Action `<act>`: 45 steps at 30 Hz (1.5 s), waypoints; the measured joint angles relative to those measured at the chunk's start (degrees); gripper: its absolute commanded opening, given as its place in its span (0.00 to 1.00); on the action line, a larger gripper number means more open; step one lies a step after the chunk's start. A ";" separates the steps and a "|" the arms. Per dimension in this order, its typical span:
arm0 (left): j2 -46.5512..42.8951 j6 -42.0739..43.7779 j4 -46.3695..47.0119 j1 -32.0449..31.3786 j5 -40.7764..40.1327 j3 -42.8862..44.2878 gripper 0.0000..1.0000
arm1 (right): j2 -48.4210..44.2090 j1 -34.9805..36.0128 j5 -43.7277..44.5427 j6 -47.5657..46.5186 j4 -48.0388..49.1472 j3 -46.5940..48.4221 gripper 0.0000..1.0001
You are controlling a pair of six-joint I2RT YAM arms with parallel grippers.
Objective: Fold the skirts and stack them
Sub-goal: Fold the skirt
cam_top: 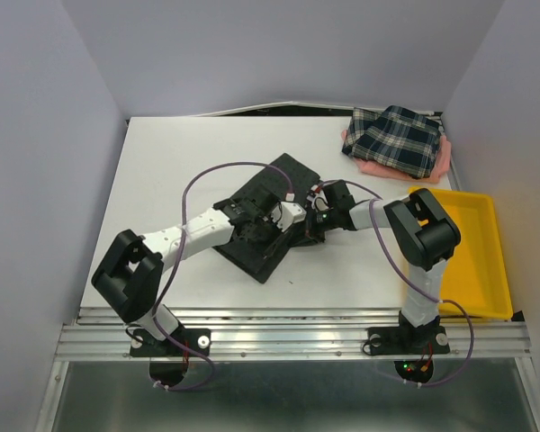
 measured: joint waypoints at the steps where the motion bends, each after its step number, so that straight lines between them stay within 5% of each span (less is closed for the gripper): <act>1: -0.48 0.04 0.02 -0.33 0.11 0.02 0.00 | 0.07 0.00 0.00 0.00 0.00 0.09 0.01; 10: 0.22 0.17 0.22 -2.01 1.75 0.04 0.00 | 0.20 0.07 -0.07 -0.02 -0.02 0.24 0.02; 16: 4.79 0.13 1.44 -2.25 3.61 0.04 0.00 | 0.09 0.09 -0.04 -0.02 -0.09 0.22 0.20; 20: 7.80 0.13 2.82 -2.25 4.74 0.04 0.00 | -0.59 0.11 0.35 -0.50 -1.03 0.24 0.22; 25: 10.62 0.13 4.09 -2.14 6.01 0.22 0.00 | -1.70 -1.55 2.23 -7.06 -11.30 3.30 0.09; 35: 11.19 1.92 3.41 -2.16 6.51 0.92 0.00 | -1.68 -13.14 9.25 -22.82 -34.73 20.96 0.09; 40: 12.15 3.23 1.81 -2.25 6.45 2.25 0.00 | -1.22 -12.63 9.70 -23.61 -36.37 27.63 0.17; 45: 12.15 5.35 1.33 -2.38 6.01 2.36 0.00 | 3.87 -12.26 8.04 -21.86 -33.68 38.69 0.37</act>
